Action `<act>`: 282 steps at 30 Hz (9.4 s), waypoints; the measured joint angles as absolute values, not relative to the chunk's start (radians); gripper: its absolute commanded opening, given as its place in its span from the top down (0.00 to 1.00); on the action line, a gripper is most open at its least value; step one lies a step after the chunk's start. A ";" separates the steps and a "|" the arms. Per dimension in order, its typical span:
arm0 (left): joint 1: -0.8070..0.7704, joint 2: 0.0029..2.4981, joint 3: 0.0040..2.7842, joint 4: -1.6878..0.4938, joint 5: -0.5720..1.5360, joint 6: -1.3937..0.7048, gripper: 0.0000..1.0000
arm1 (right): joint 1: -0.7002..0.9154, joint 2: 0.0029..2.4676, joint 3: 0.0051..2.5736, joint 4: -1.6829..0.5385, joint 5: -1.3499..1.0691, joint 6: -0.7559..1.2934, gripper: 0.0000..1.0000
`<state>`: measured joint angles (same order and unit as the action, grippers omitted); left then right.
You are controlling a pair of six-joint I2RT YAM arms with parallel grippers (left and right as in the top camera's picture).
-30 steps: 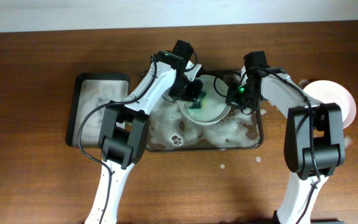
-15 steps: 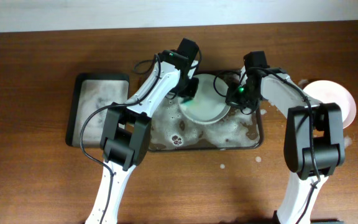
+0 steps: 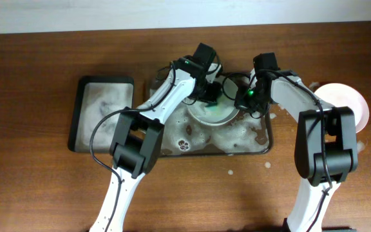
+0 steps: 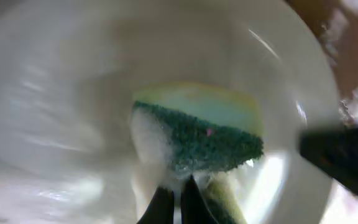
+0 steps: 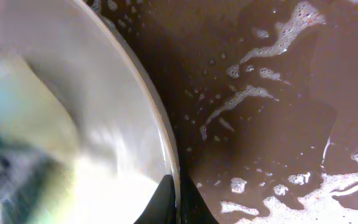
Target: Clean dirty plates on tray and stack at the side
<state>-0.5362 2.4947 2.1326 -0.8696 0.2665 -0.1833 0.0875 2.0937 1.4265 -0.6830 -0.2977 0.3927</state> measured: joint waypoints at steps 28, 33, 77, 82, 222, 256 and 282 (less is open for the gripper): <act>-0.495 2.508 2.143 -0.797 0.166 -0.071 1.00 | 0.088 2.094 1.427 -0.683 -0.305 0.389 0.96; -0.492 2.483 2.163 -1.086 0.055 -0.067 1.00 | 0.091 2.094 1.426 -0.683 -0.310 0.388 0.96; -0.433 2.545 2.182 -0.983 0.596 0.007 1.00 | 0.093 2.094 1.423 -0.687 -0.316 0.385 0.96; -0.445 2.543 2.186 -0.904 0.448 -0.076 1.00 | 0.093 2.094 1.423 -0.683 -0.316 0.389 0.96; -0.335 2.577 2.887 -1.626 0.208 -0.071 1.00 | -0.718 1.657 1.401 -0.785 0.028 0.381 0.96; -0.154 1.947 2.350 -1.689 -0.047 -0.186 1.00 | -0.298 1.611 1.463 -0.888 -0.298 0.179 0.45; -0.016 1.777 2.162 -1.431 -0.086 -0.187 0.01 | -0.241 1.251 1.563 -1.081 -0.296 0.041 0.32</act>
<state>-0.0162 1.7771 2.1616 -1.4315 -0.0864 -0.1875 -0.2413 1.2507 1.5627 -1.0805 -0.2958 0.0414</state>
